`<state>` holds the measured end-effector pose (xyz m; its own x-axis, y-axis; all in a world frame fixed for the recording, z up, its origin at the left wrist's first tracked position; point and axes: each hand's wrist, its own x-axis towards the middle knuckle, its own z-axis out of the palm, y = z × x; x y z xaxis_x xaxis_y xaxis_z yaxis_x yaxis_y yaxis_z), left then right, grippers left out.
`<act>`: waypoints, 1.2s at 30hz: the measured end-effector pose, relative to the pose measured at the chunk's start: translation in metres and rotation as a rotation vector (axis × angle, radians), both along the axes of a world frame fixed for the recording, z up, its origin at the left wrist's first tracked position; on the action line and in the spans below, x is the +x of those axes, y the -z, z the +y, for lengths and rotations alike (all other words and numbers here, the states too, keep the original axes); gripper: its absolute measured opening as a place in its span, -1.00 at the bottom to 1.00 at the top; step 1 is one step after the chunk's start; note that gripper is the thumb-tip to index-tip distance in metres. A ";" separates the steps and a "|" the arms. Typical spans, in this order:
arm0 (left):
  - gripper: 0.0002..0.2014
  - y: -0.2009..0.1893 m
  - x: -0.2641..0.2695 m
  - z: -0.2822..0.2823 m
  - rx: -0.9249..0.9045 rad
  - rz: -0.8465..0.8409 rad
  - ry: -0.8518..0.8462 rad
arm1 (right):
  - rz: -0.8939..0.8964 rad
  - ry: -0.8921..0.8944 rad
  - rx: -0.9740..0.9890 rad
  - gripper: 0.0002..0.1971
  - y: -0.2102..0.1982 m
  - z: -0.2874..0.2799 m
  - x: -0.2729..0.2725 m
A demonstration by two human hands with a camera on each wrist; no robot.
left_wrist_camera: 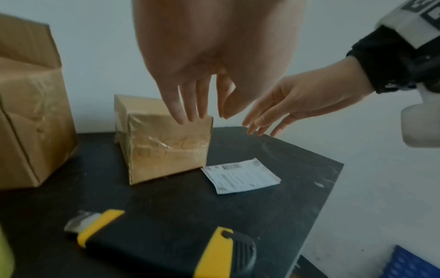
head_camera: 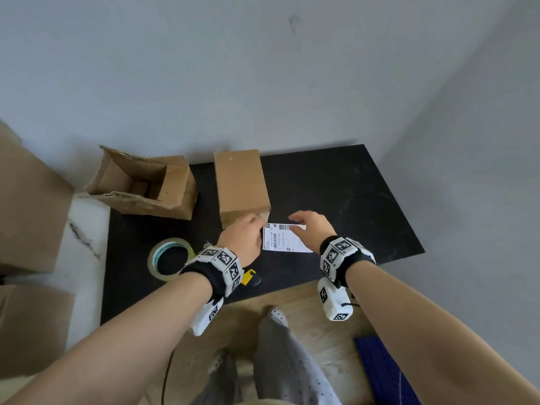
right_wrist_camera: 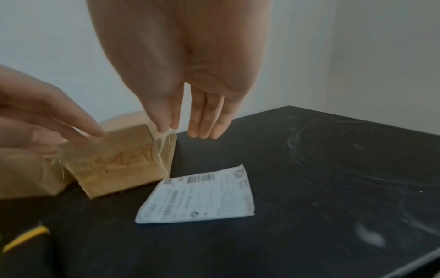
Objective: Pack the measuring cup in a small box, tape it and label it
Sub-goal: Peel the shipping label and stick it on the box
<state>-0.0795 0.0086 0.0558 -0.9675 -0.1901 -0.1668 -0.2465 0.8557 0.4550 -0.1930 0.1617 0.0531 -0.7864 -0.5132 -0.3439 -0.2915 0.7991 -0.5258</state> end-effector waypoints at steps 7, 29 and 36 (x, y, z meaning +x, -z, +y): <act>-0.59 0.040 -0.003 0.032 -0.095 -0.238 0.011 | 0.040 -0.208 0.156 -0.66 0.034 0.028 -0.015; -0.49 0.071 -0.006 0.066 0.023 -0.386 -0.016 | -0.194 0.045 0.067 -0.65 0.071 0.040 -0.060; -0.48 0.056 -0.015 0.051 0.145 -0.287 -0.205 | -0.237 0.218 -0.113 -0.93 0.039 0.059 -0.068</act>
